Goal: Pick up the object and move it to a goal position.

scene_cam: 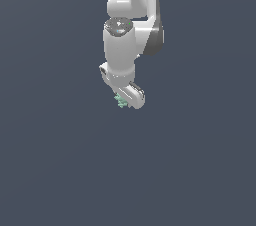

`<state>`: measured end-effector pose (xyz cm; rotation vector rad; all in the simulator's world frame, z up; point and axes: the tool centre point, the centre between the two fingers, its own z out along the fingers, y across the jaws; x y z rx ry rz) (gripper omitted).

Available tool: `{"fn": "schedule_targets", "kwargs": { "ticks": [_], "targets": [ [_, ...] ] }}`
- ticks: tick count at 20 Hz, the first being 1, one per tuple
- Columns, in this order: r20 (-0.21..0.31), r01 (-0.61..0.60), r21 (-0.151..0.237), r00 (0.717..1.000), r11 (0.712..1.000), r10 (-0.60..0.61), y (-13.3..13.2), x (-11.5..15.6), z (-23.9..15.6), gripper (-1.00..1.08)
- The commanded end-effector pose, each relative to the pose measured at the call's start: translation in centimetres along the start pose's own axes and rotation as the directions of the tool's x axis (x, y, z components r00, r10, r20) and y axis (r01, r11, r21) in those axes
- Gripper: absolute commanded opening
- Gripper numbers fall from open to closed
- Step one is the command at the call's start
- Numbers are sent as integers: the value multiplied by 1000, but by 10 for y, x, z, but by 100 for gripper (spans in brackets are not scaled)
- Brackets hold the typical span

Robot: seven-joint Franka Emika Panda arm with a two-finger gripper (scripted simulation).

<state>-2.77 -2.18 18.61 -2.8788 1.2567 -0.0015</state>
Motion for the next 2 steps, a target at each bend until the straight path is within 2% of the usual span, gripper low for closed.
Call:
{"fn": "schedule_targets", "kwargs": {
  "ticks": [1,2],
  "targets": [
    [1,0,-1,1000,1000,0,0,0,1,-100],
    [1,0,-1,1000,1000,0,0,0,1,-100]
  ]
}}
